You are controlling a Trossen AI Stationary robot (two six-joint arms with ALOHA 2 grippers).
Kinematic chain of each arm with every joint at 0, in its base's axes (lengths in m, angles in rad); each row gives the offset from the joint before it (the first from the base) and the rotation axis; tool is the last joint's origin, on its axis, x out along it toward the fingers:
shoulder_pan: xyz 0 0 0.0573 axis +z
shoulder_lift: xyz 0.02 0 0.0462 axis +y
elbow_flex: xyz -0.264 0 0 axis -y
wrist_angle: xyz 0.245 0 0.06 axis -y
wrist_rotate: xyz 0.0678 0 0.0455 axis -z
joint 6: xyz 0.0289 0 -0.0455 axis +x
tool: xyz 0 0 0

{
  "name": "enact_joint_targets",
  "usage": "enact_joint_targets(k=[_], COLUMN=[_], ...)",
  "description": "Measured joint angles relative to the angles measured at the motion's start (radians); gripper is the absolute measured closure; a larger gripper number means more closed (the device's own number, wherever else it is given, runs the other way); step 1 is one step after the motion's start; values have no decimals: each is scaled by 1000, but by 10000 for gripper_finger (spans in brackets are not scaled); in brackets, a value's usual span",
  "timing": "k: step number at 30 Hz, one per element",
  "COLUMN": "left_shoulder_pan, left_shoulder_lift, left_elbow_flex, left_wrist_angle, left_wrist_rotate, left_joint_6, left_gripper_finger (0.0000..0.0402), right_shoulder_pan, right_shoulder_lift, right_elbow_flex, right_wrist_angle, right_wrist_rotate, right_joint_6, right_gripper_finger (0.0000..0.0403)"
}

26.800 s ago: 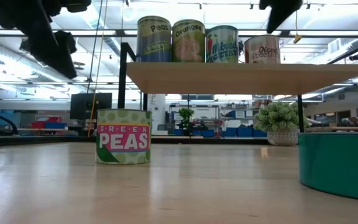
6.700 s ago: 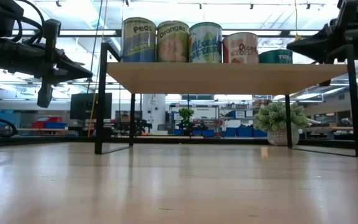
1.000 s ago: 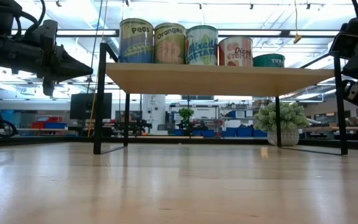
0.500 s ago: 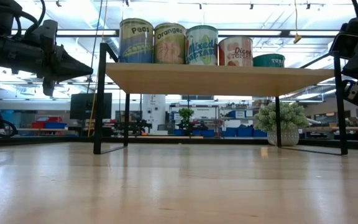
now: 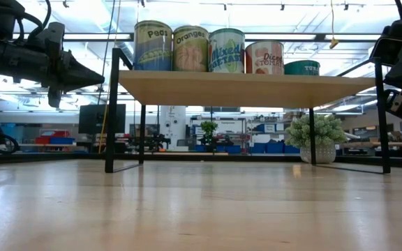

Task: Pick and place cans onto a shelf
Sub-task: Return to Home Position

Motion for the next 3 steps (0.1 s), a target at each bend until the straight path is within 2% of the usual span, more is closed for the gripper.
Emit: enact_joint_targets(k=[3], left_shoulder_pan=[0], left_shoulder_lift=[0], left_elbow_flex=[0], left_wrist_angle=[0], left_wrist_rotate=[0], left_joint_6=[0], left_gripper_finger=[390], right_shoulder_pan=[0], right_shoulder_lift=[0], right_elbow_flex=[0], right_wrist_angle=[0], right_wrist_rotate=[0], right_joint_6=[0], right_gripper_finger=[375])
